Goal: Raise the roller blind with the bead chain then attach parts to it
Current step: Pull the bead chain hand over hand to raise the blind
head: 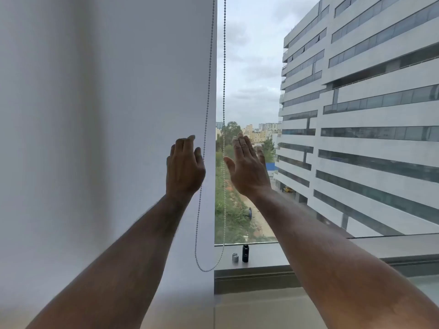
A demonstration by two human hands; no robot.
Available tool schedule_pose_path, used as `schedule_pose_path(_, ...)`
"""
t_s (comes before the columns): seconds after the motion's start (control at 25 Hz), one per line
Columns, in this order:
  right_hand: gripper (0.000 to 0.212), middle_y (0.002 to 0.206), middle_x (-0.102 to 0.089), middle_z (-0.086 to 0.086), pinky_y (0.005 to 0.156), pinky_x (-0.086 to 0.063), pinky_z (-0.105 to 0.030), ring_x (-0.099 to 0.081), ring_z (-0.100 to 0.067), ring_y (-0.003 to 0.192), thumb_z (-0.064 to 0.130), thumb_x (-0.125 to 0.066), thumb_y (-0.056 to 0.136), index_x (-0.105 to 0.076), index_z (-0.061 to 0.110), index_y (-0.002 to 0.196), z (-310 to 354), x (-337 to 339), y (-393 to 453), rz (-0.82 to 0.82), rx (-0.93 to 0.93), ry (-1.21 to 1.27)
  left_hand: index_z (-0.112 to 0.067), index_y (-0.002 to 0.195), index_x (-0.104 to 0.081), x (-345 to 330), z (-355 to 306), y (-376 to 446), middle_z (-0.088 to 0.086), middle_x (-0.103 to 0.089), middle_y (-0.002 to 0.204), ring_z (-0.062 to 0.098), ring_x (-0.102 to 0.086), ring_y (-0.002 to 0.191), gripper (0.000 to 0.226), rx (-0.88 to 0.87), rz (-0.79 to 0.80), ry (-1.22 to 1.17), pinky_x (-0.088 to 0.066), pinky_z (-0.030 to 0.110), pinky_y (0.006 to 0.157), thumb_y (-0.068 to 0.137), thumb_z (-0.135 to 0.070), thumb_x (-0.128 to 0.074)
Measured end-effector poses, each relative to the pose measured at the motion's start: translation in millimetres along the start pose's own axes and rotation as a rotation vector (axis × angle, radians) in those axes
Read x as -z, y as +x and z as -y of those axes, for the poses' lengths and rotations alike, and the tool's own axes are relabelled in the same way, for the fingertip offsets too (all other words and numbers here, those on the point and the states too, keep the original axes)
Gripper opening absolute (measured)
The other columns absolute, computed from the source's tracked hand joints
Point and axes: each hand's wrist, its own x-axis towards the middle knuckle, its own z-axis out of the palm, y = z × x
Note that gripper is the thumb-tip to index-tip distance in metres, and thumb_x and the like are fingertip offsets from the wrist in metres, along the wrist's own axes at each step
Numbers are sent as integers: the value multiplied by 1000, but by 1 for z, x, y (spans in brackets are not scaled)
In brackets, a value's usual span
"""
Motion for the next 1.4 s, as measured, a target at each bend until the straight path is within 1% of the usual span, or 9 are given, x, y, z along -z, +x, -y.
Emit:
schedule_pose_path(0.12,63,172,-22,-9,127,-16,-55,-16,-24,160,43,-36,108,-25,11,160,2,-1,-4,-35,-1,23,-6,133,-58,-7,-8,1,15,-67,126,30,-68,111,34,37,-71,-131,-56,40,93,104,-24,-51)
schedule_pose_path(0.24,56,163,-40,-13,121,-32,-54,-35,-30,153,39,-42,107,-36,8,154,8,-1,-9,-76,4,65,-9,132,-55,-11,-20,0,13,-72,117,26,-73,97,47,85,-25,-123,-59,38,87,98,-40,-64)
schedule_pose_path(0.36,48,148,-56,-14,110,-43,-48,-52,-31,138,35,-46,106,-46,6,144,14,3,-8,-136,-16,170,-10,130,-54,-18,-22,0,8,-76,98,26,-75,87,50,159,52,-148,-60,39,85,92,-35,-75)
schedule_pose_path(0.52,41,137,-63,-16,102,-51,-45,-60,-31,127,30,-48,106,-52,5,138,28,9,-8,-188,-64,338,-11,113,-67,-23,-27,-6,9,-80,93,29,-77,83,16,182,34,-233,-60,36,77,102,-20,-59)
schedule_pose_path(0.64,36,129,-66,-12,88,-51,-36,-64,-27,117,31,-47,107,-56,8,133,39,17,-7,-205,-139,513,-14,106,-67,-21,-37,-23,-1,-76,88,20,-73,74,25,183,-29,-304,-52,28,63,106,-22,-44)
schedule_pose_path(0.8,30,110,-72,-6,75,-49,-27,-71,-16,96,31,-45,108,-61,11,125,58,40,0,-119,-287,1042,-21,93,-60,-20,-42,-35,-16,-61,72,7,-65,67,26,278,-43,-379,-54,36,62,106,-21,-38)
schedule_pose_path(1.16,22,79,-66,-4,61,-53,-26,-64,-13,63,17,-48,108,-68,10,112,91,79,10,-109,-312,1438,-31,78,-48,-7,-56,-61,-10,-54,63,8,-56,60,33,259,-42,-470,-47,35,55,107,-19,-37)
schedule_pose_path(1.28,25,63,-52,-1,45,-35,-24,-41,-7,47,11,-51,106,-72,13,93,95,79,5,-146,-343,1429,-16,78,-53,-5,-60,-65,-2,-57,62,7,-51,58,32,246,-7,-547,-45,41,51,109,-13,-42)
schedule_pose_path(1.4,29,59,-44,4,44,-27,-22,-31,-5,46,13,-51,105,-70,18,83,98,80,-2,-184,-356,1395,-2,80,-56,-3,-61,-68,12,-58,65,19,-49,57,31,245,43,-724,-40,42,50,108,-7,-44)
